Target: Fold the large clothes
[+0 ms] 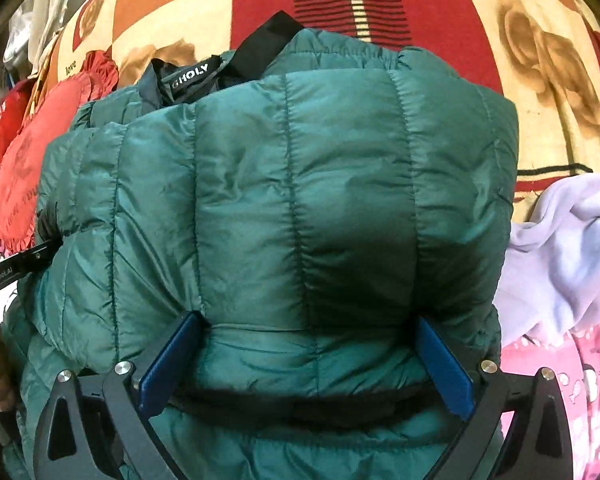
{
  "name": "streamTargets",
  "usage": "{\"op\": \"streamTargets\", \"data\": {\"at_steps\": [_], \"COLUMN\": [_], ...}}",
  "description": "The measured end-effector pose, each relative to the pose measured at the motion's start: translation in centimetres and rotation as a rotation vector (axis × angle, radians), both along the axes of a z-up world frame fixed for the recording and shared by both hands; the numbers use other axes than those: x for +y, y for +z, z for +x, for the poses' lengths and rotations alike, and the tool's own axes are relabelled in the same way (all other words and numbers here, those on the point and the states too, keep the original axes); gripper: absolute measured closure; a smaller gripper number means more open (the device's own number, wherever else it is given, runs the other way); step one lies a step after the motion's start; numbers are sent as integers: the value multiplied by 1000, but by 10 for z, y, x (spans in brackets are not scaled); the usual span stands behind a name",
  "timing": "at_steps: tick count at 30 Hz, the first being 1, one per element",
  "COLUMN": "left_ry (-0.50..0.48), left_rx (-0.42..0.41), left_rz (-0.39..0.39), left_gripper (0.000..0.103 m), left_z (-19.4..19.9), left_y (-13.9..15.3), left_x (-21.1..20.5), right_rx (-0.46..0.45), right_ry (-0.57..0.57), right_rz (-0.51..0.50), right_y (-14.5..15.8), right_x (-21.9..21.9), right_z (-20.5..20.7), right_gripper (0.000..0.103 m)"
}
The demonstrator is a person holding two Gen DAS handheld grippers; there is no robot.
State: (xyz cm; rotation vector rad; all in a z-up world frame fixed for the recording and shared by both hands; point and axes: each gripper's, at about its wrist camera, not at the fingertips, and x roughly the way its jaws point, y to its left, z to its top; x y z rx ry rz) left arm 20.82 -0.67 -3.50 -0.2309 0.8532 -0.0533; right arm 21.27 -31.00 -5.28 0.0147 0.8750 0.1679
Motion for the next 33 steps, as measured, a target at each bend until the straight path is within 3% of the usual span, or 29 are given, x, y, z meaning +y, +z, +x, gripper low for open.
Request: {"op": "streamTargets", "data": {"at_steps": [4,7,14,18,26,27,28,30,33], "left_ry": [1,-21,-80,-93,-103,-102,-100,-106,-113], "left_rx": [-16,-96,-196,-210,-189,-181,-171,-155,-96], "left_rz": [8,28,83,76,48,47,36,-5,-35], "left_gripper": [78,78,78,78,78,69,48,32,32], "left_z": [-7,-23,-62,-87,-156,-162,-169,-189,-213], "left_y": [11,34,66,77,81,80,76,66,44], "left_x": [2,1,17,46,97,98,100,105,109], "right_rx": [-46,-110,-178,-145,2,20,48,95,145], "right_ry": [-1,-23,-85,-115,-149,-141,-128,-99,-12], "right_rz": [24,31,65,76,130,155,182,206,220], "right_y": [21,46,83,73,25,19,11,-1,-15], "right_x": [-5,-13,-54,-82,-132,-136,-140,-141,-131], "right_z": [-11,-29,-105,-161,-258,-264,-270,-273,-278], "right_gripper": [0,0,0,0,0,0,0,0,0]}}
